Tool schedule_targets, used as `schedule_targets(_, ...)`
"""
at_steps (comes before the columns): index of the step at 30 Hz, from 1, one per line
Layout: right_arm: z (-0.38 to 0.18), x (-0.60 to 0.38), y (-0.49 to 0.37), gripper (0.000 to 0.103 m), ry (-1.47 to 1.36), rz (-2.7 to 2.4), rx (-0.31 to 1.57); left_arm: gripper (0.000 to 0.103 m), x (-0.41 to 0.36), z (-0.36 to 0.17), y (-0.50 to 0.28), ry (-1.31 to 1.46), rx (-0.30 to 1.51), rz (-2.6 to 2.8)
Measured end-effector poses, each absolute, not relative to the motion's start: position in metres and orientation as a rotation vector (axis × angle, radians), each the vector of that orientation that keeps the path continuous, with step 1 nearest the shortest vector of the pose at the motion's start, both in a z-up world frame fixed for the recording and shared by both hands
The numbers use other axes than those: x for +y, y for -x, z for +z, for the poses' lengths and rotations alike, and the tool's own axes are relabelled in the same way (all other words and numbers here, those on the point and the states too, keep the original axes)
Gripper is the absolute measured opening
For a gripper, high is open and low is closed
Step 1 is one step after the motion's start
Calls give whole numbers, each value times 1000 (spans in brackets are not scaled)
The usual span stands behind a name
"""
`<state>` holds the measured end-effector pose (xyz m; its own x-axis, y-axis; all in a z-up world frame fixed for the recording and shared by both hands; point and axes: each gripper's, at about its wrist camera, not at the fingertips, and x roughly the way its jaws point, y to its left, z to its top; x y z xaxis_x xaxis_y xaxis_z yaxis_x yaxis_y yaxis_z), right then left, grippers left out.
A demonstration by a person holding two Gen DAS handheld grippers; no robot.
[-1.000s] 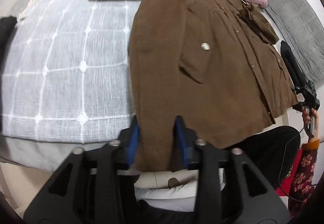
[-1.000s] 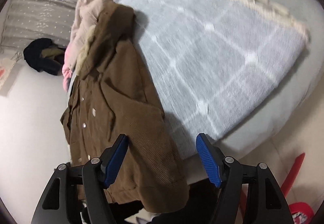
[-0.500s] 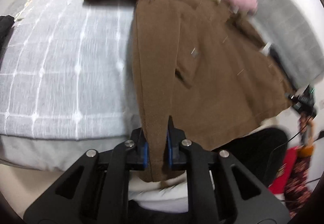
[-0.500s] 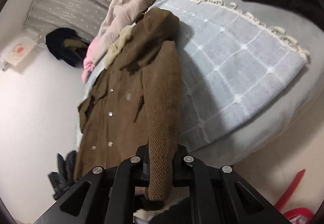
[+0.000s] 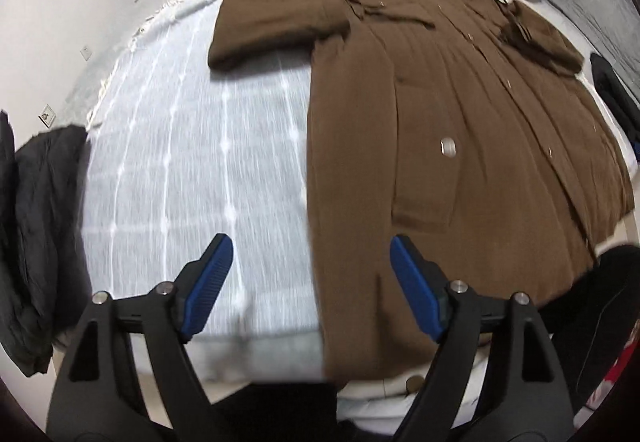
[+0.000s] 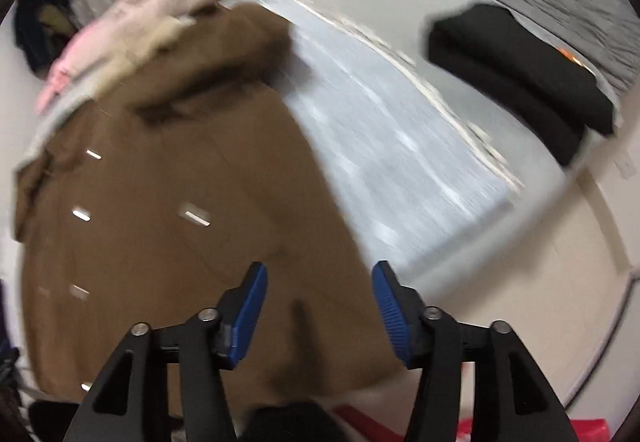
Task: Fold large clothes
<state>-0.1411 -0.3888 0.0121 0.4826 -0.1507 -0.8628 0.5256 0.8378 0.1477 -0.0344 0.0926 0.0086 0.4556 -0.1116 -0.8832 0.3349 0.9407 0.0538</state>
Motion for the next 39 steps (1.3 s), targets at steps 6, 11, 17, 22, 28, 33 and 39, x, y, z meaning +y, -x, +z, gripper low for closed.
schedule_targets(6,34,-318,43,68,-472,-222,926,81,72,16,-15,-278,978,-262)
schedule_targets(11,14,-276,-24,71,-498,-126,922,81,48,11,-64,-299,917,-245)
schedule_targets(17,-50,-254,-61,73,-504,-96,1091,81,21,-6,-121,-349,965,-248)
schedule_targets(22,-51,-241,-83,73,-431,-84,1098,81,-6,-22,-169,-332,976,-232)
schedule_targets(28,-52,-235,-102,73,-392,-99,1110,71,-17,-38,-209,-357,899,-108)
schedule_targets(33,-58,-237,-112,73,-395,-107,1124,10,17,-21,-216,-214,905,-129)
schedule_targets(39,-58,-235,-111,73,-374,-123,1118,8,101,45,-209,-185,716,56)
